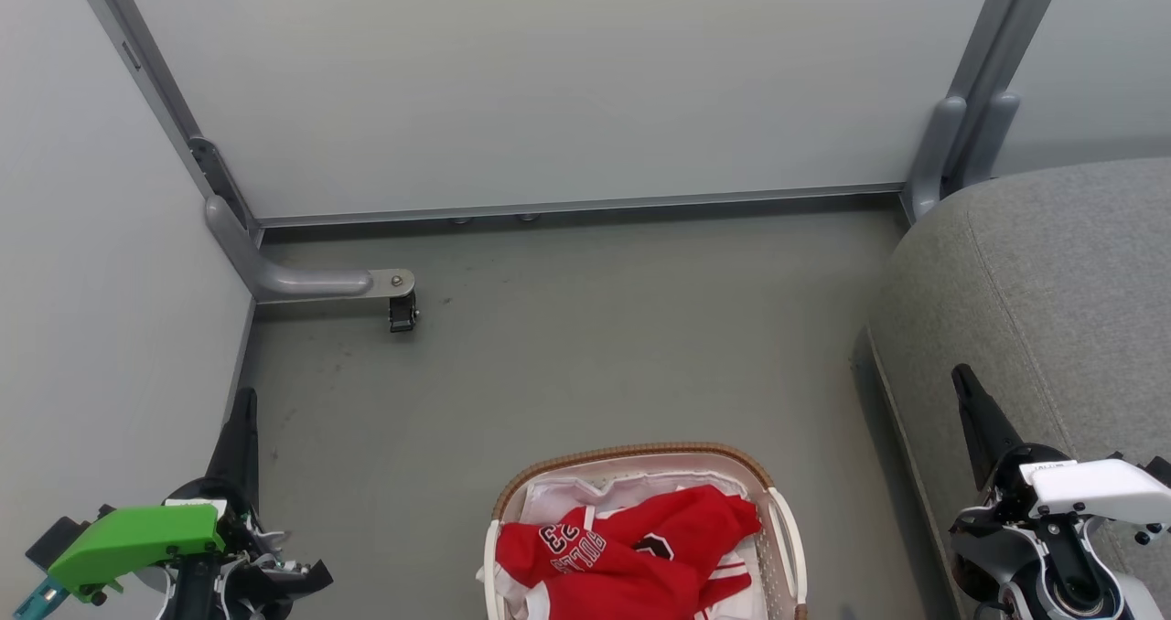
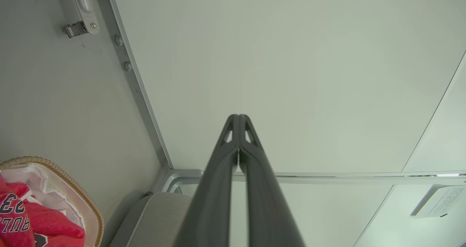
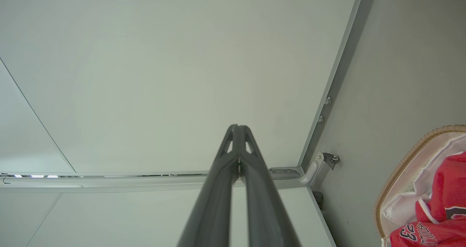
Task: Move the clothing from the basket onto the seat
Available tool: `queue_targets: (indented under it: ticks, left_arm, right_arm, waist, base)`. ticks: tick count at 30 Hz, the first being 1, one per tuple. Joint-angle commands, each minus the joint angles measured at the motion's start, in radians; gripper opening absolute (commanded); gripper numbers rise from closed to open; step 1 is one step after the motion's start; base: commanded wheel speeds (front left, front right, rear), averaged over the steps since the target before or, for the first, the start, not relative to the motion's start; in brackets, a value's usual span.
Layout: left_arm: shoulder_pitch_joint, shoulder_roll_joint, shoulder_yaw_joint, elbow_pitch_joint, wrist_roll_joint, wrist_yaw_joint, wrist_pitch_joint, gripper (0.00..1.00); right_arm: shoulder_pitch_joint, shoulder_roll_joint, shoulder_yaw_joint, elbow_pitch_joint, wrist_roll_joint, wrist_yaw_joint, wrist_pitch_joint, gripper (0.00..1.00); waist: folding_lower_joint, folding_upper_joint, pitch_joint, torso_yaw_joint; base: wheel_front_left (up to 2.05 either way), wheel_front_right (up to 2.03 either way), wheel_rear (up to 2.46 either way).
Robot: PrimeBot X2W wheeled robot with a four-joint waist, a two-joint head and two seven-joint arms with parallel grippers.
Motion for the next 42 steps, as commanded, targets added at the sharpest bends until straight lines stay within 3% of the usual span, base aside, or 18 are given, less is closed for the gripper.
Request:
queue_targets:
  ticks: [1,11,12,22,42]
  left_arm:
    - [-0.013,0.000,0.001,-0.001,0.005,-0.004,0.000,0.00]
    - [-0.013,0.000,0.001,-0.001,0.004,-0.004,0.000,0.00]
    - [0.000,0.000,0.000,0.000,0.000,0.000,0.000,1.00]
    - [0.009,0.005,-0.021,0.038,0.048,0.001,-0.035,1.00]
    - [-0.004,0.009,-0.033,0.057,0.443,0.000,-0.124,1.00]
  right_arm:
    - [0.010,-0.002,-0.002,-0.001,-0.003,0.000,0.000,0.00]
    - [0.010,-0.002,-0.002,-0.001,-0.003,0.000,0.000,0.00]
    - [0.000,0.000,0.000,0.000,0.000,0.000,0.000,1.00]
    - [0.007,-0.015,0.023,0.007,-0.045,0.000,-0.032,1.00]
    - [-0.019,-0.056,0.072,0.003,-0.384,0.000,-0.124,1.00]
  waist:
    - [0.0000,0.0020,0.000,0.000]
    - [0.0000,0.0020,0.000,0.000]
    - [0.0000,0.0000,0.000,0.000]
    - [0.0000,0.0001,0.002,0.000]
    - [0.0000,0.0004,0.012,0.001]
  base:
    - [0.00,0.00,0.00]
    - [0.00,0.00,0.00]
    - [0.00,0.00,0.00]
    - [0.00,0.00,0.00]
    - [0.00,0.00,0.00]
